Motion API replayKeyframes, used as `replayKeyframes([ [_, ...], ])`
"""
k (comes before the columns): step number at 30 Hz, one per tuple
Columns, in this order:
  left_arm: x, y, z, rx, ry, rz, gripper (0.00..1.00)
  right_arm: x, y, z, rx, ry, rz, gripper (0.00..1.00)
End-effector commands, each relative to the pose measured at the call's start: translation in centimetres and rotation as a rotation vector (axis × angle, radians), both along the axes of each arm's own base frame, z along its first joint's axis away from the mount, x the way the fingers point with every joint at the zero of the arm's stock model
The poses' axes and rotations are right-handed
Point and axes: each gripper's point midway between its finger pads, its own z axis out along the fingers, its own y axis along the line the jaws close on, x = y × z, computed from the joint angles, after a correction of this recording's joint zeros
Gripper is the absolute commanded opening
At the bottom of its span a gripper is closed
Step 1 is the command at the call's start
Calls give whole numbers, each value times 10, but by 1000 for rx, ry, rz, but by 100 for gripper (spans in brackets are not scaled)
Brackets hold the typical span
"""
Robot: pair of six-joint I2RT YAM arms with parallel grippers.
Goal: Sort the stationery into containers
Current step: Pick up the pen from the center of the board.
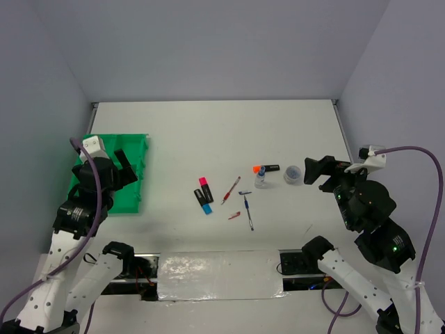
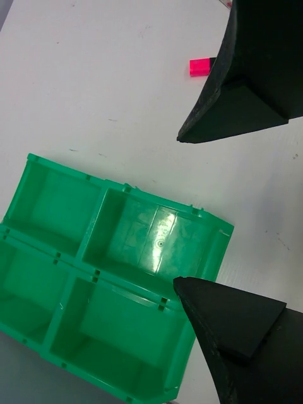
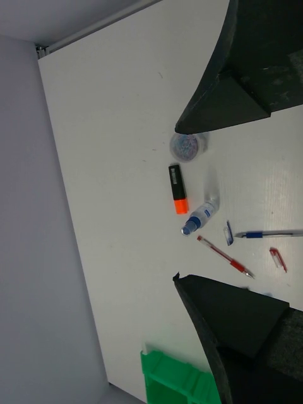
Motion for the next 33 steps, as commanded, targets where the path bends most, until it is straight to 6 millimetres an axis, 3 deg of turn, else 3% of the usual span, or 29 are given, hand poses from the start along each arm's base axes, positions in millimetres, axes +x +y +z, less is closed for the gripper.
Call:
replayKeyframes([
  [1, 4, 1, 17, -25, -65, 17, 99, 1, -2, 16, 38, -53, -17, 100],
  [10, -5, 2, 21, -74, -113, 37, 99, -1, 18, 18, 113, -107, 83, 100],
  [14, -5, -9, 34, -109, -165, -29, 99, 5, 20, 10, 116, -67, 72, 100],
  [17, -2, -14, 43, -135, -159, -36, 99, 16, 25, -9, 62, 34, 55, 100],
  [19, 9, -21, 39, -160, -97, -38, 99, 25, 21, -21, 28, 89, 3, 100],
  [23, 33, -71, 8, -251, 17, -87, 99, 35, 17, -31, -14, 142, -54, 100],
  [26, 32, -142, -18, -207, 93, -173, 99, 36, 14, -29, -17, 141, -74, 100],
  [27, 36, -157, -41, -173, 167, -176, 99, 35, 13, -27, -18, 133, -71, 100],
  [29, 34, -187, -62, -164, 217, -204, 99, 29, 8, -16, -5, 96, -77, 100],
  [33, 30, -213, -90, -152, 271, -223, 99, 21, 5, -4, 10, 66, -62, 100],
])
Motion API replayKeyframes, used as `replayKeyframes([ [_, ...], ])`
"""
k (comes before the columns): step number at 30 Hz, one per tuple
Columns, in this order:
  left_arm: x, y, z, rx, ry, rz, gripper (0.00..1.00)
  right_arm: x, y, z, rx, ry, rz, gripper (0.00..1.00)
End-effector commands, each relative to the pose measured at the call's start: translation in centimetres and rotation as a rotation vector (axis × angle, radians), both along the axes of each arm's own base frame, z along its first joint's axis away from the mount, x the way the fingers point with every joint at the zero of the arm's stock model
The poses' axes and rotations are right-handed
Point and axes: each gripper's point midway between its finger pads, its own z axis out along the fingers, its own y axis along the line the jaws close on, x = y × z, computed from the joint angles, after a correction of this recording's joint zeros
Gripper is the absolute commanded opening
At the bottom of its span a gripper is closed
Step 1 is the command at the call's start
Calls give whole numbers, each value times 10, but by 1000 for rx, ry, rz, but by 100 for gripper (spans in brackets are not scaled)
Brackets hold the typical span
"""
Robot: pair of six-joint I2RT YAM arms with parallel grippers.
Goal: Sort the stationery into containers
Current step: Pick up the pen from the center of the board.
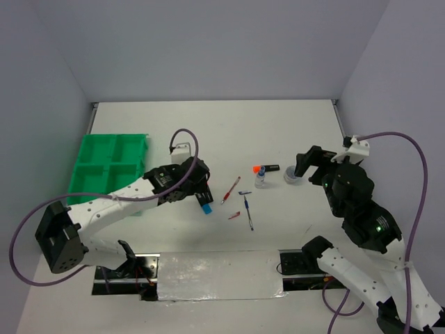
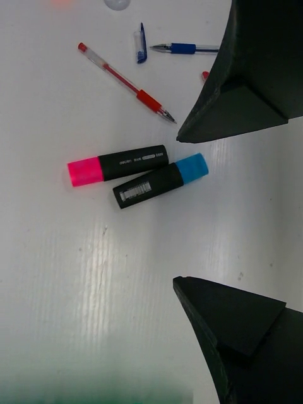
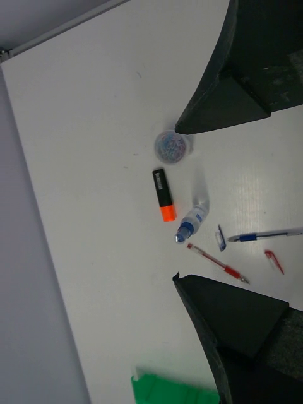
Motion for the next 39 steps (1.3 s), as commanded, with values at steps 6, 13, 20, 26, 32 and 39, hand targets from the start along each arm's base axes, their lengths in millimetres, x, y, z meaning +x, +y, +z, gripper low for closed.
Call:
replayKeyframes([
  [6, 9, -21, -44, -28, 49, 119, 99, -6, 4, 24, 38, -103, 52, 100],
  [13, 10, -31, -82, 9, 127, 143, 95, -5, 8, 19, 29, -102, 73, 100],
  [20, 8, -30, -102, 34, 161, 163, 82, -6, 9, 22, 34, -116, 81, 100],
  [26, 7, -24, -119, 53, 184, 177, 80, -5, 11, 22, 36, -114, 91, 100],
  [32, 3, -20, -135, 58, 222, 164, 79, -5, 13, 23, 38, -119, 99, 100],
  [39, -11, 3, -144, 76, 242, 203, 34, -6, 15, 26, 42, -123, 114, 100],
])
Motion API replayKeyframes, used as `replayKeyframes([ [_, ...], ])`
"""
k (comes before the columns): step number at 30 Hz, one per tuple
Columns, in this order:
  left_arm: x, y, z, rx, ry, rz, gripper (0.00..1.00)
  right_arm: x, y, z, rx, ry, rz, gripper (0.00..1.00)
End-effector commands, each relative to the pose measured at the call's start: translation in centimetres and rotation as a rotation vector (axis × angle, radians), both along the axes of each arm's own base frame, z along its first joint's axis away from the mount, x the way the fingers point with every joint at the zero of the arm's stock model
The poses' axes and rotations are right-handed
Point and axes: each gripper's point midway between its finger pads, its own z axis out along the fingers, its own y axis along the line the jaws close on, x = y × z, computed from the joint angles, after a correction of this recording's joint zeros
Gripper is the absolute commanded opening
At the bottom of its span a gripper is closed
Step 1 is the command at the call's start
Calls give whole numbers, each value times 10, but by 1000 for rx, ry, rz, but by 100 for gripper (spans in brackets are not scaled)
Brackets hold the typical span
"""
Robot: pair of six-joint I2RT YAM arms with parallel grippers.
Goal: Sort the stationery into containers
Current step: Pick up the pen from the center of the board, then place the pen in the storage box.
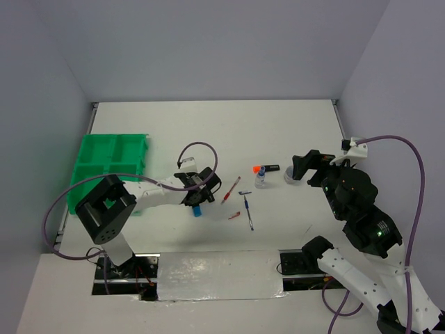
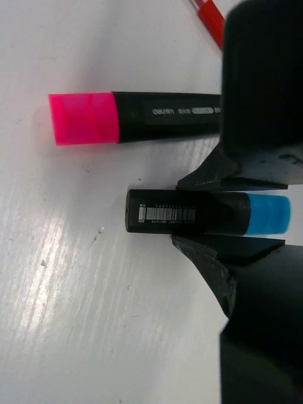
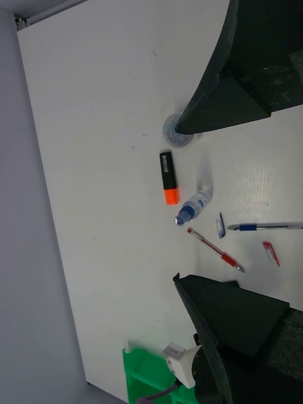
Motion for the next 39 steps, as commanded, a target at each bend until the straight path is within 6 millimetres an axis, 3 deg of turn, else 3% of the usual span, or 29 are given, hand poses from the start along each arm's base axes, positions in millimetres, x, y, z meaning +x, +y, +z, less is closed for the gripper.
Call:
replayKeyframes([
  [1, -18, 22, -11, 15, 54, 26, 28, 2, 5, 14, 19, -45, 21, 100],
  [2, -24, 29, -14, 25, 63, 32, 10, 1, 5, 13, 19, -44, 22, 100],
  [3, -24, 34, -13, 24, 64, 42, 0, 1, 5, 14, 20, -48, 24, 100],
  [5, -24, 39, -3, 5, 46, 35, 0, 1, 5, 15, 24, -51, 25, 100],
  [7, -19, 45, 21, -7, -5, 19, 0, 0, 6, 16, 25, -52, 33, 100],
  [9, -6, 51, 52, 8, -86, 18, 0, 0, 7, 16, 27, -51, 34, 100],
  [11, 5, 58, 97, 17, -172, 6, 0, 0, 7, 18, 31, -53, 39, 100],
  [14, 27, 84, 152, 40, -278, 43, 0, -1, 10, 22, 39, -60, 54, 100],
  [15, 37, 102, 165, 28, -296, 87, 0, -1, 11, 23, 41, -61, 56, 100],
  [17, 58, 118, 191, 28, -353, 68, 0, 0, 14, 25, 46, -71, 70, 100],
  [18, 71, 140, 197, 29, -373, 110, 0, 1, 15, 28, 51, -85, 74, 100],
  [20, 93, 154, 214, 73, -423, 13, 0, 2, 18, 25, 51, -86, 83, 100],
  [21, 108, 174, 217, 90, -432, 50, 0, 4, 20, 28, 58, -97, 91, 100],
  [24, 142, 207, 233, 178, -435, 68, 0, 9, 28, 24, 69, -98, 115, 100],
  [25, 156, 212, 251, 185, -467, 50, 0, 10, 31, 23, 71, -94, 126, 100],
  [27, 175, 240, 249, 201, -446, 72, 0, 12, 37, 21, 67, -80, 149, 100],
  [28, 185, 250, 261, 221, -473, 67, 0, 13, 39, 20, 62, -76, 157, 100],
  [29, 191, 277, 256, 240, -458, 105, 0, 13, 41, 19, 61, -73, 168, 100],
  [31, 204, 298, 262, 304, -478, 72, 0, 13, 43, 16, 62, -71, 177, 100],
  [35, 220, 334, 248, 416, -465, 26, 0, 8, 49, 18, 88, -97, 218, 100],
  [38, 225, 356, 226, 424, -483, 4, 0, 1, 56, 23, 122, -124, 272, 100],
  [39, 223, 358, 211, 413, -471, -5, 0, -1, 60, 21, 131, -123, 294, 100],
])
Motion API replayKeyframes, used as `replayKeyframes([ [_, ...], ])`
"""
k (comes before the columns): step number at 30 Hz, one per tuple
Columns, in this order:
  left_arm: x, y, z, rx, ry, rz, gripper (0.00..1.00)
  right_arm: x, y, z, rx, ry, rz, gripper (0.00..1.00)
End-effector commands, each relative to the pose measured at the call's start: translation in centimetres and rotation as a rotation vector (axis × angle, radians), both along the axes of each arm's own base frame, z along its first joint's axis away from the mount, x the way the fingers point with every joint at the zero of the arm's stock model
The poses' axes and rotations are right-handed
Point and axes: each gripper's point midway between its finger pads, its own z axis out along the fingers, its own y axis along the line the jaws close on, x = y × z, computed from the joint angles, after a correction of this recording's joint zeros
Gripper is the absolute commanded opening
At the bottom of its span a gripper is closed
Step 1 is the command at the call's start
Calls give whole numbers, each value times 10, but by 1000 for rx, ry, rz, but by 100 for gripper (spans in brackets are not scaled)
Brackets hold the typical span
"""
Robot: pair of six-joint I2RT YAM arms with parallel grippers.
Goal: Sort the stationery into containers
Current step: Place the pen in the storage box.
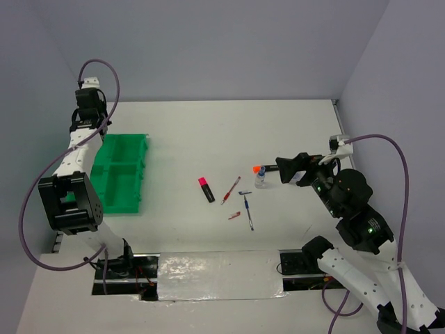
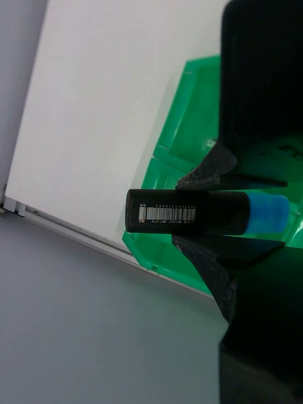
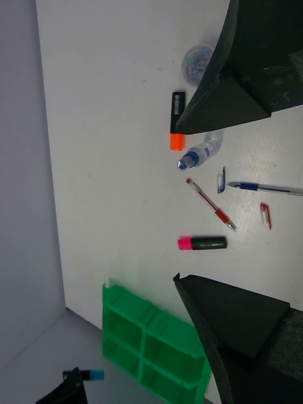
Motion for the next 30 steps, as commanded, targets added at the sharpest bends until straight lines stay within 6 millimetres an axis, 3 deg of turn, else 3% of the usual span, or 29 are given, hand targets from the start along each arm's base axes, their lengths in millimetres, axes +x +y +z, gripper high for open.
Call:
replayKeyframes([
  [1, 21, 17, -1, 84, -88, -94, 0, -10, 15, 25, 83, -88, 93, 100],
  [6, 19, 30, -36, 115, -22, -63, 2, -17, 26, 27, 85, -109, 172, 100],
  [8, 16, 38, -33, 142, -54, -29, 14, -18, 28, 28, 81, -114, 189, 100],
  [9, 9, 40, -41, 148, -43, -17, 21, -19, 29, 29, 77, -115, 194, 100],
  [11, 7, 46, -39, 157, -60, -26, 23, -19, 31, 29, 76, -116, 205, 100],
  [17, -4, 55, -62, 108, -50, -5, 23, -21, 31, 29, 81, -123, 209, 100],
  [20, -8, 58, -67, 108, -56, 18, 30, -21, 29, 31, 84, -130, 199, 100],
  [24, -8, 58, -65, 104, -78, 27, 58, -18, 29, 31, 80, -126, 196, 100],
  [30, -5, 52, -39, 86, -150, 7, 63, -15, 28, 32, 75, -120, 180, 100],
])
